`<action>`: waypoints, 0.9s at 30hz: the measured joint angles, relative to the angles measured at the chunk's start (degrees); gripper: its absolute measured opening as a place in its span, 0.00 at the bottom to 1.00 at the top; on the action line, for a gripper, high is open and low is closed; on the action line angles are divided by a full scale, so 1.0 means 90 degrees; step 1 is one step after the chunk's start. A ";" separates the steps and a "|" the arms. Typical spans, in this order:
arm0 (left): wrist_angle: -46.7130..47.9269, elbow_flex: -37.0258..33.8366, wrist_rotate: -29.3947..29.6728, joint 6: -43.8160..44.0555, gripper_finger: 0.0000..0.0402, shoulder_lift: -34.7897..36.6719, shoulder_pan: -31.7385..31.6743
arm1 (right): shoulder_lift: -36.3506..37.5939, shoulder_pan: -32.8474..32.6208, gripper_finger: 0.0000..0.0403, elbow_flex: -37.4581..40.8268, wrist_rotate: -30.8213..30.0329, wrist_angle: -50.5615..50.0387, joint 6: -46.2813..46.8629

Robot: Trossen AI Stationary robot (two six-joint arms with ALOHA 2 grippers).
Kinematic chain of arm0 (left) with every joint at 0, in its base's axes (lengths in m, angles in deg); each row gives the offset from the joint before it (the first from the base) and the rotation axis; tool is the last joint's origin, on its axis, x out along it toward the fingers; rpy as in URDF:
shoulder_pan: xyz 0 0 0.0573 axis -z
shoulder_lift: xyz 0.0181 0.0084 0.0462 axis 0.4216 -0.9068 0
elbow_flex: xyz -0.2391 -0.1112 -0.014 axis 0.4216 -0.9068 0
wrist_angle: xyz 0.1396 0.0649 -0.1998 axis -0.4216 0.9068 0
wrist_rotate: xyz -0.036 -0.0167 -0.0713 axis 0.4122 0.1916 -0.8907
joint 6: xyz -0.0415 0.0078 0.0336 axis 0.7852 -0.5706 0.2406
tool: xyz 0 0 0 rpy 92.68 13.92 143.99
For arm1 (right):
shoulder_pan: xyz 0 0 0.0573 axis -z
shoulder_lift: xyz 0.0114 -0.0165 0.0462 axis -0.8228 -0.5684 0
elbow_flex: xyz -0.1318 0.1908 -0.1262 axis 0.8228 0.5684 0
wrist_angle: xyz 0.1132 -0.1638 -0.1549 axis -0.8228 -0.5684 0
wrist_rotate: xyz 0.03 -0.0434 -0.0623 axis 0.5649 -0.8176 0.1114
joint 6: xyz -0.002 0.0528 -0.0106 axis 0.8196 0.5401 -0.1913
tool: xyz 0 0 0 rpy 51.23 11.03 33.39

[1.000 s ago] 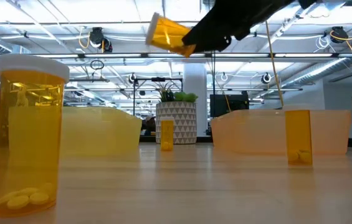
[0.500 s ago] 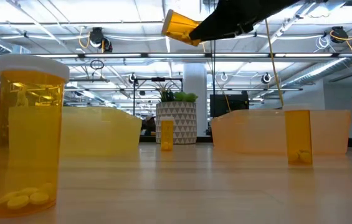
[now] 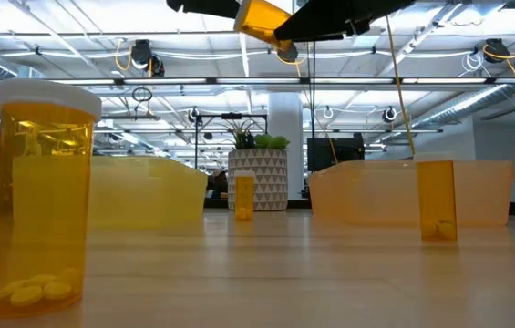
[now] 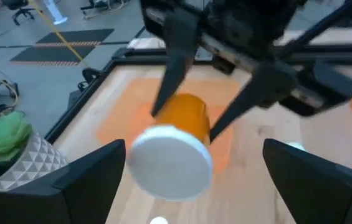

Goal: Pick and place medicine bottles into bin by pill shape (circle, oval)
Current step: Put the large medicine bottle into the yellow bin

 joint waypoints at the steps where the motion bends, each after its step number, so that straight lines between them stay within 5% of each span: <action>1: -0.0004 -0.0013 -0.0006 -0.0035 0.95 -0.0003 0.0000 | 0.0000 -0.0006 0.49 0.0000 0.0023 0.0046 -0.0057; 9: -0.0156 -0.0009 -0.0015 0.0037 0.92 -0.0069 -0.0083 | 0.0000 -0.0186 0.49 0.0000 -0.0126 0.0320 -0.0328; 21: -0.0312 -0.0008 -0.0011 -0.0080 0.56 -0.0061 0.0080 | -0.0002 -0.0214 0.49 0.0000 -0.0091 0.0306 -0.0432; 27: -0.0263 -0.0008 -0.0007 -0.0074 0.52 -0.0030 0.0085 | -0.0002 -0.0214 0.49 -0.0002 -0.0095 0.0325 -0.0429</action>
